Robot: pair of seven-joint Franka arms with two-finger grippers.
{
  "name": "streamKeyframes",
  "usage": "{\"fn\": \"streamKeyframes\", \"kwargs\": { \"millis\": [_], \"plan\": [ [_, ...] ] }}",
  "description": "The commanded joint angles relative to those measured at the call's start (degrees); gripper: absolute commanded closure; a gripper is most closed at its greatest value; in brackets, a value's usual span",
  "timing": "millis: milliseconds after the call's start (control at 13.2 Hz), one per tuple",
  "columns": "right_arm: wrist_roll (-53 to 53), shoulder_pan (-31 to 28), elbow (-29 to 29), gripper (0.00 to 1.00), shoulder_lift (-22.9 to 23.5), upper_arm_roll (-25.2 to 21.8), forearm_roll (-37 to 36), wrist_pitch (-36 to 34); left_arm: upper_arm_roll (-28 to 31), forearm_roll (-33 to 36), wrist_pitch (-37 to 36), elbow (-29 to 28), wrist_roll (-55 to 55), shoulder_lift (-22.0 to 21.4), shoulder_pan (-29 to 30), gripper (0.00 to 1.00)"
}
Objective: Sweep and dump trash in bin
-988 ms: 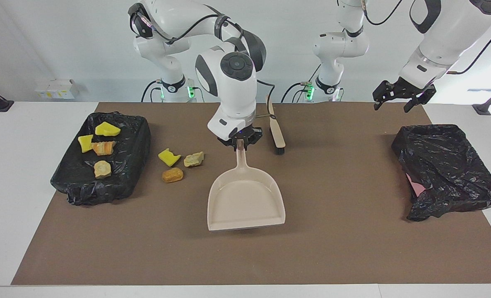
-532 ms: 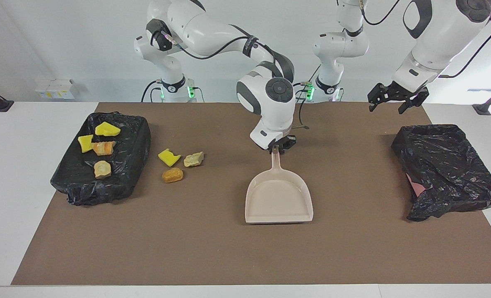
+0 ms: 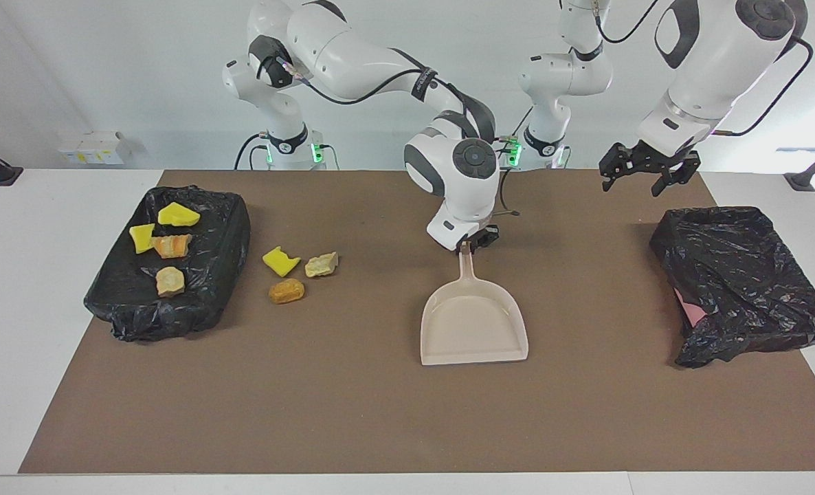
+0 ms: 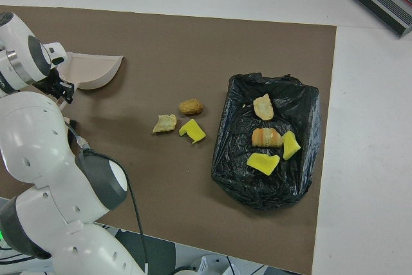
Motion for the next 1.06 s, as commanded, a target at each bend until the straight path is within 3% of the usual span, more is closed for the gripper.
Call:
{"fn": "streamKeyframes", "kwargs": {
  "millis": [0,152,228,380,532,684,836,988],
  "plan": [
    [0.32,-0.87,-1.24,0.47,-0.97,0.15,0.98,1.46,0.64,-0.12,1.32,-0.11,-0.25,0.63,-1.36,0.00],
    [0.14,-3.05,-1.42,0.21,-2.01,0.15,1.07,-0.10,0.64,-0.21,1.23,0.86,-0.34,1.07,-1.36,0.00],
    [-0.30,-4.11,-1.42,0.15,-3.85,0.15,1.16,-2.64,0.64,-0.47,1.40,1.04,-0.34,1.42,-1.36,0.00],
    [-0.30,-4.91,-3.07,0.12,-9.20,0.15,1.33,-6.60,0.64,-0.56,3.06,0.95,-0.34,2.30,-1.44,0.00],
    [-0.39,-5.61,-11.57,0.09,-18.24,0.15,4.74,-7.41,0.47,-0.73,4.21,0.78,-0.69,3.35,-1.53,0.00],
    [-0.30,-5.01,-20.71,0.00,-27.73,0.15,7.39,-7.59,0.47,-1.17,7.10,0.51,-5.32,4.75,-4.86,0.00],
    [0.66,-0.90,-26.44,0.00,-33.46,0.24,7.66,-9.69,0.47,-1.09,8.95,0.51,-9.02,7.03,-9.06,0.00],
    [-0.03,1.49,-37.40,0.00,-40.84,0.32,9.76,-5.85,0.47,-1.09,13.17,0.34,-15.17,9.76,-12.50,0.00]
  ]
}}
